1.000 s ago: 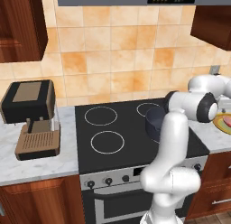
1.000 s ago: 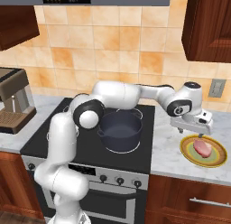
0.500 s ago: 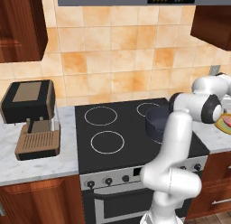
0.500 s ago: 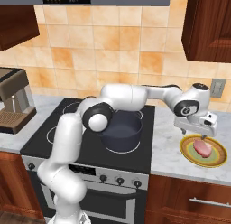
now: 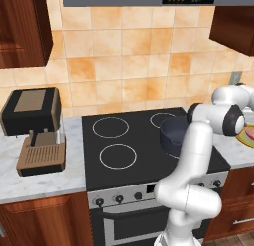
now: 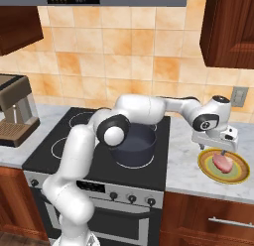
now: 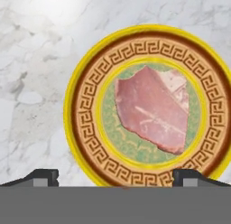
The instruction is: Retrieve the frozen meat and place it in the pot on a burner. Then turn the burner on.
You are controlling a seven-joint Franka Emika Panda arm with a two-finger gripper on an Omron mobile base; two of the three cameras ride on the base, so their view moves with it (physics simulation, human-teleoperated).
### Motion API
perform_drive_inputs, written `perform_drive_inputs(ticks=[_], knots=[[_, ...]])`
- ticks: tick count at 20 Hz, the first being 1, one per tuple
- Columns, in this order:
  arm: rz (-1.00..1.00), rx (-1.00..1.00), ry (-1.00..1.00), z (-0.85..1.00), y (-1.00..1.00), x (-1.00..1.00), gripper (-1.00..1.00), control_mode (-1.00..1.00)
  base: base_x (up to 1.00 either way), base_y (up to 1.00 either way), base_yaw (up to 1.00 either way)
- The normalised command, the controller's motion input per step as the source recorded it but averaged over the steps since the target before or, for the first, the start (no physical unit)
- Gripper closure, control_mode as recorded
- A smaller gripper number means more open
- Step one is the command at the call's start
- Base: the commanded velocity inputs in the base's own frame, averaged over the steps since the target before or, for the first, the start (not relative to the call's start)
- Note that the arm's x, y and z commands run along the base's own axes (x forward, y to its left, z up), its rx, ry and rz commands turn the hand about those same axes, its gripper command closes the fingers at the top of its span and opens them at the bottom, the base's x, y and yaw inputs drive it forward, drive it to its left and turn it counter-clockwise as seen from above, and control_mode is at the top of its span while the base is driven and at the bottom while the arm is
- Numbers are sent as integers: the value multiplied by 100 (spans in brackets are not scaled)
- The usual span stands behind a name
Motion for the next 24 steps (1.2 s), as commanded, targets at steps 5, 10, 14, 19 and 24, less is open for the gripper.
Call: perform_drive_inputs(ticks=[5, 10, 14, 19, 24], knots=[[4, 0, 0, -17, -18, 12, -100, -100, 0, 0, 0], [0, 0, 0, -23, -16, 6, -100, -100, 0, 0, 0], [0, 0, 0, -21, -14, 1, -100, -100, 0, 0, 0], [0, 0, 0, -27, -5, 1, -100, -100, 0, 0, 0], [0, 0, 4, -31, -7, 7, -100, -100, 0, 0, 0]])
